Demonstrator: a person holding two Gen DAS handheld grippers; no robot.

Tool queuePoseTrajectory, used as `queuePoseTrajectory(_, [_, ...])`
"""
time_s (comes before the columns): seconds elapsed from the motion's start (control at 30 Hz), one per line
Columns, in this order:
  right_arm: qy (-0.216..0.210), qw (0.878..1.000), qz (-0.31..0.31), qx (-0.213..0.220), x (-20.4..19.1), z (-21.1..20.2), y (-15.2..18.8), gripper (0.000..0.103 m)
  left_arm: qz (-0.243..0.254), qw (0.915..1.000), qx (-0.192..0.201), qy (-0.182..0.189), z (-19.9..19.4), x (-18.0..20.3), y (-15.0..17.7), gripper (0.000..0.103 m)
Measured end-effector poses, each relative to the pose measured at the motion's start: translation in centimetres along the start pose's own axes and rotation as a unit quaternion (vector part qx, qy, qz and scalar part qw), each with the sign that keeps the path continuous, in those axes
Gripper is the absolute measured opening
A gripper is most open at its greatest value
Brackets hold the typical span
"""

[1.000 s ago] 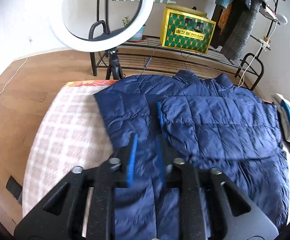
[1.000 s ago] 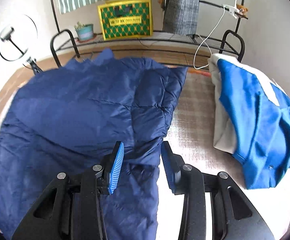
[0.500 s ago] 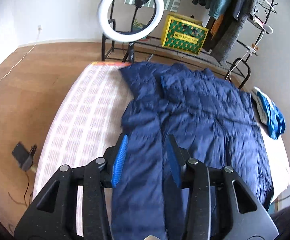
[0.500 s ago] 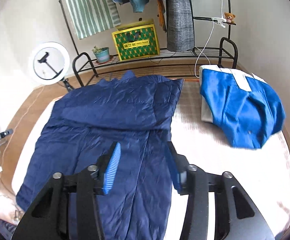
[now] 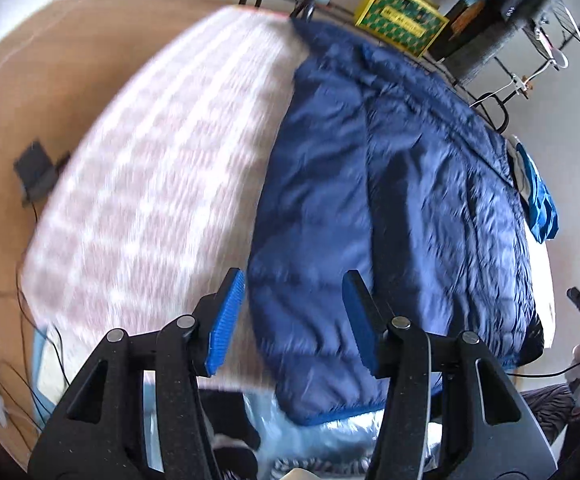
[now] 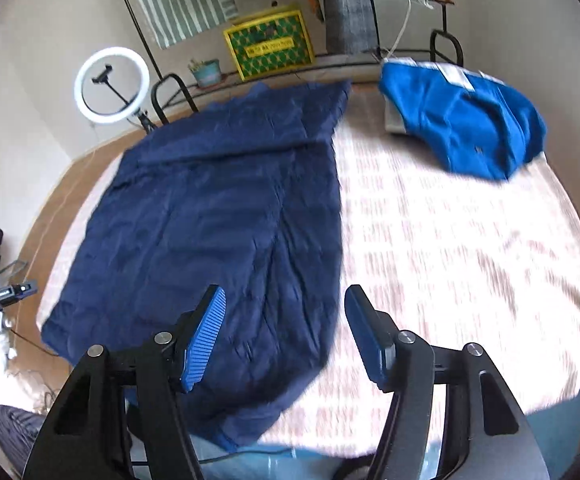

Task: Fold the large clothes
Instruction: 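Grasp the jacket hem with both tools and lift it toward the collar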

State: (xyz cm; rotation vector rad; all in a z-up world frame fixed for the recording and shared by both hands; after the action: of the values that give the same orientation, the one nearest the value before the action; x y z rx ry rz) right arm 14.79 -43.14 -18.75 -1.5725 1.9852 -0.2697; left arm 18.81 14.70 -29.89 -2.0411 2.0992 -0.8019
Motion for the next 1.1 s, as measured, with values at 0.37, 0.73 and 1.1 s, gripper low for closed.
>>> queuePoseTrajectory(0.37, [0.052, 0.994, -0.029, -0.097, 1.5, 4.3, 7.2, 0.062, 0.0, 0.9986, -0.052, 0.009, 2.6, -0.4, 5.0, 0.052])
queuePoseTrajectory(0.73, [0.013, 0.988, 0.004, -0.156, 3.5, 4.6, 10.7, 0.061, 0.004, 0.9972, -0.07, 0.028, 3.4, 0.3, 6.2, 0.041])
queuePoseTrajectory(1.1, [-0.108, 0.97, 0.077, -0.203, 2.6, 4.4, 11.3, 0.039, -0.025, 0.9932, -0.072, 0.088, 2.7, 1.3, 7.2, 0.015])
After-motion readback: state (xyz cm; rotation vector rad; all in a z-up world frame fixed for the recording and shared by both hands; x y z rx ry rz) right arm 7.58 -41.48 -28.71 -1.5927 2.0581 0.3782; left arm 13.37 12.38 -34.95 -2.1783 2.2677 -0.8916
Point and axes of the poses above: each gripper's, at about its wrist camera, not at the fingertips, and z roughly the way its jaws point, x to its right, y to its underside, the point moved 8 cm from there along z, roughly the way its jaws point, and after that the axes turned 10 degrees about z, right-handed, at the moved point
